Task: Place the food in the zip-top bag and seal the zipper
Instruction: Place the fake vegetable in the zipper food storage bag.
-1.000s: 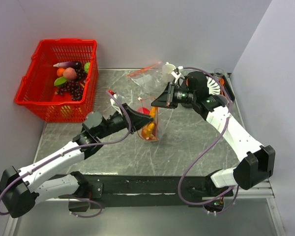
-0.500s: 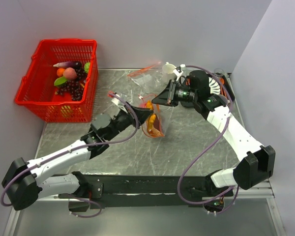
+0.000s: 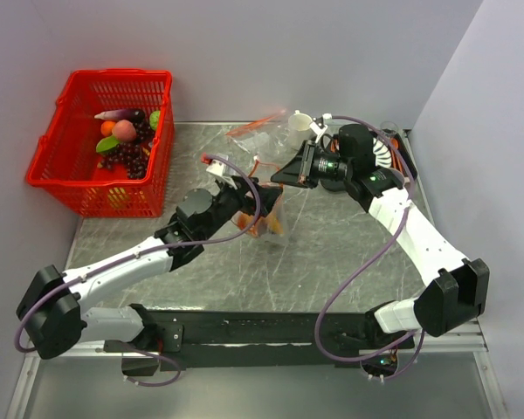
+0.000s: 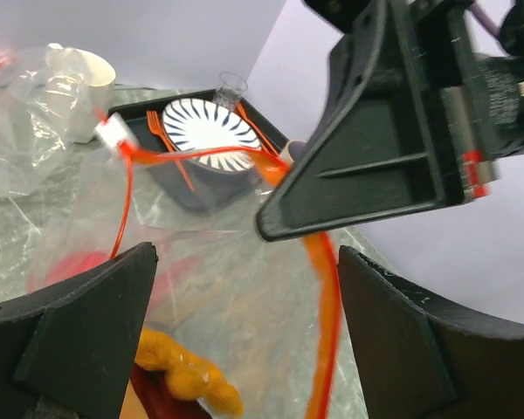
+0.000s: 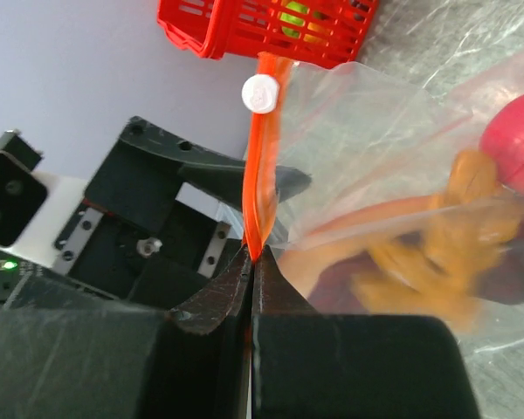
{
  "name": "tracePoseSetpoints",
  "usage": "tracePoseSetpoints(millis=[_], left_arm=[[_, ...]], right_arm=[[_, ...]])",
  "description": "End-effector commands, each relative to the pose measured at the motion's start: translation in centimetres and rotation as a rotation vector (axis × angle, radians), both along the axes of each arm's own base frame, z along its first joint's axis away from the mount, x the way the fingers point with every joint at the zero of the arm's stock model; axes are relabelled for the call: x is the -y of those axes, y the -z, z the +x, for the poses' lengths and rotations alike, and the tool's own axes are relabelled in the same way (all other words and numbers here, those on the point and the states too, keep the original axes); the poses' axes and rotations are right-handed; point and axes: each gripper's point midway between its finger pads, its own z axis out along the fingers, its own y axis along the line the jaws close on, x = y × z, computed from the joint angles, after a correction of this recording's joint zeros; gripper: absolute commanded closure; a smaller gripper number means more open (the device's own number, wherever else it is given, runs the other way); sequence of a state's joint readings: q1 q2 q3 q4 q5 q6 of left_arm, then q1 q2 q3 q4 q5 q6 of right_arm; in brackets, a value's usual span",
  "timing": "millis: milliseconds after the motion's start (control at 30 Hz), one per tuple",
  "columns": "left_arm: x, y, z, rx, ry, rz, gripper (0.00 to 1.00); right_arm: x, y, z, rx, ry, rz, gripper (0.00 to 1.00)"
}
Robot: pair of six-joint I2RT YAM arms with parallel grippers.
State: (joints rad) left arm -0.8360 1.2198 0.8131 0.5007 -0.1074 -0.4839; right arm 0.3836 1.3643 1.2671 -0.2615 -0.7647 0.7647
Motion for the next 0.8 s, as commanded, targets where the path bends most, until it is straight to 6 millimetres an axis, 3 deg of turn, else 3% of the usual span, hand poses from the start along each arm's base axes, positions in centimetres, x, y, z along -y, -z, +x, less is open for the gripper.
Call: tracePoseSetpoints(millis=[0,200,400,533,767], left_arm=[[0.0,-5.7,-1.5,0.035,0.052,-0.05,0.12],[0.1,-6.5,-3.0,-0.052,0.112,-0.059,0.11],[-2.0,-9.4,-2.8,-0.065,0.03,-0.009,0.09],[-5.9,-10.3,-1.0,-0.106,-0.157,0.089,0.03],[-17.9,-12.3,2.9,-0.082,-0.557,0.108,0.01]], right_arm=[[0.2,-1.4,-0.1,0.067,-0.013,0.03,1.0],[0.6,-0.5,0.2,0.062,-0.005,0.022,1.0],[1.1,0.4,0.0,0.062,0.003,-0.009,1.0],[1.2,1.0,-0.3,0.059,-0.004,-0.012,1.0],[1.4,1.4,-0.8,0.064,-0.004,-0.014,1.0]])
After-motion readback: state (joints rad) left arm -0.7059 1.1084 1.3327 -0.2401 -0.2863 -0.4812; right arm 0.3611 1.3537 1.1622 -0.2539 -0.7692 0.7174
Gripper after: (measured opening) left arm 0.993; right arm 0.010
